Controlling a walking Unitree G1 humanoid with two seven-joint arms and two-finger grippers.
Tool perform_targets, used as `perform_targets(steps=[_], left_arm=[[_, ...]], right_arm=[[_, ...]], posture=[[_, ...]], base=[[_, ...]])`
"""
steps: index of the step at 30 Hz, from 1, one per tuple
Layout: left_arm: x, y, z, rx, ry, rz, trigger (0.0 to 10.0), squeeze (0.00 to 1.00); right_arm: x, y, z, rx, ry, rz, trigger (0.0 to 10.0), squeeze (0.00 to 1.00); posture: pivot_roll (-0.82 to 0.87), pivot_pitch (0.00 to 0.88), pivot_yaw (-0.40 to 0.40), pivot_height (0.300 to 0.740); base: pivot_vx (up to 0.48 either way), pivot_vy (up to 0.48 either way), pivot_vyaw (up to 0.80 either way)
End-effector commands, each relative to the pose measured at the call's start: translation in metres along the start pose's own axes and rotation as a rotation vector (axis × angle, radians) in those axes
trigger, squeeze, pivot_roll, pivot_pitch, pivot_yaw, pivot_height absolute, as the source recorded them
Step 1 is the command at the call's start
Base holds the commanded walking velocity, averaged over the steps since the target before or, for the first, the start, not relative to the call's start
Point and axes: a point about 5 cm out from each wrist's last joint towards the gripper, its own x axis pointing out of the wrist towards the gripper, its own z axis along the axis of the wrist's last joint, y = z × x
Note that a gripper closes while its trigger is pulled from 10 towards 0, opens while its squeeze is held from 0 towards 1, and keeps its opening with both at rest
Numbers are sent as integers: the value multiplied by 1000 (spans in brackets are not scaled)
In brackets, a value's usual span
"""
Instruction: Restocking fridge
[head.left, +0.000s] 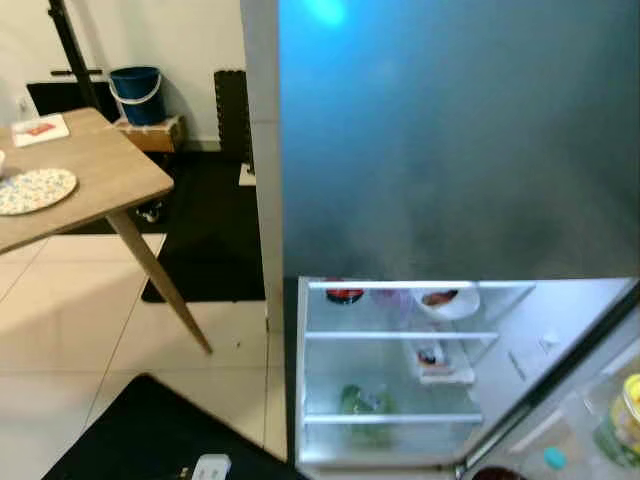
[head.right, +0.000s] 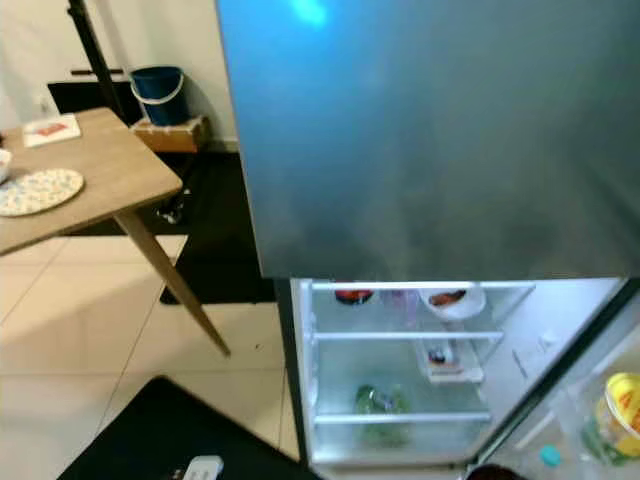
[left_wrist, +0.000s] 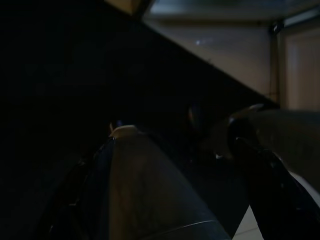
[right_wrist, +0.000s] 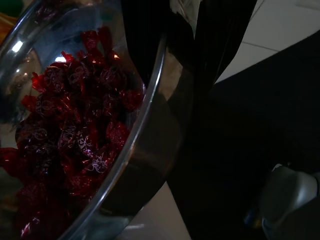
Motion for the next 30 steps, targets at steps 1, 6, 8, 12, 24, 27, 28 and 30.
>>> perform_targets(steps=[1,6,8,12,24,27,28,30], left_arm=[[-3,4,-6,6,24,11,10000,0],[-3,4,-6,8,23,12,10000,0],[-3,5,-4,4,13,23,10000,0],[-2,5,-3,-9,-5,17,10000,0],[-3,5,-3,-7,-3,12,10000,0],[-3,5,-3,-8,-8,14,10000,0],[-3,5,-3,-8,-8,14,10000,0],[-3,5,-3,-8,-8,16,10000,0]], right_arm=[[1,-3,7,11,-21,-15,10000,0],[1,-3,7,15,-22,-14,10000,0],[1,-2,7,16,-21,-14,10000,0],[0,-2,5,18,-18,-13,10000,0],[0,-2,5,9,-17,-16,10000,0],[0,-4,7,-21,-30,-25,10000,0],[0,-4,7,-21,-30,-25,10000,0],[1,-6,11,-47,-44,-34,10000,0]], posture=[[-60,0,1,740],[-60,0,1,740],[-60,0,1,740],[-61,0,0,740],[-61,0,0,740],[-61,0,0,740],[-61,0,0,740],[-61,0,0,740]], base=[[281,0,0],[279,0,0],[126,0,0],[0,0,0],[0,-266,0],[0,0,0],[0,0,0],[0,0,0]])
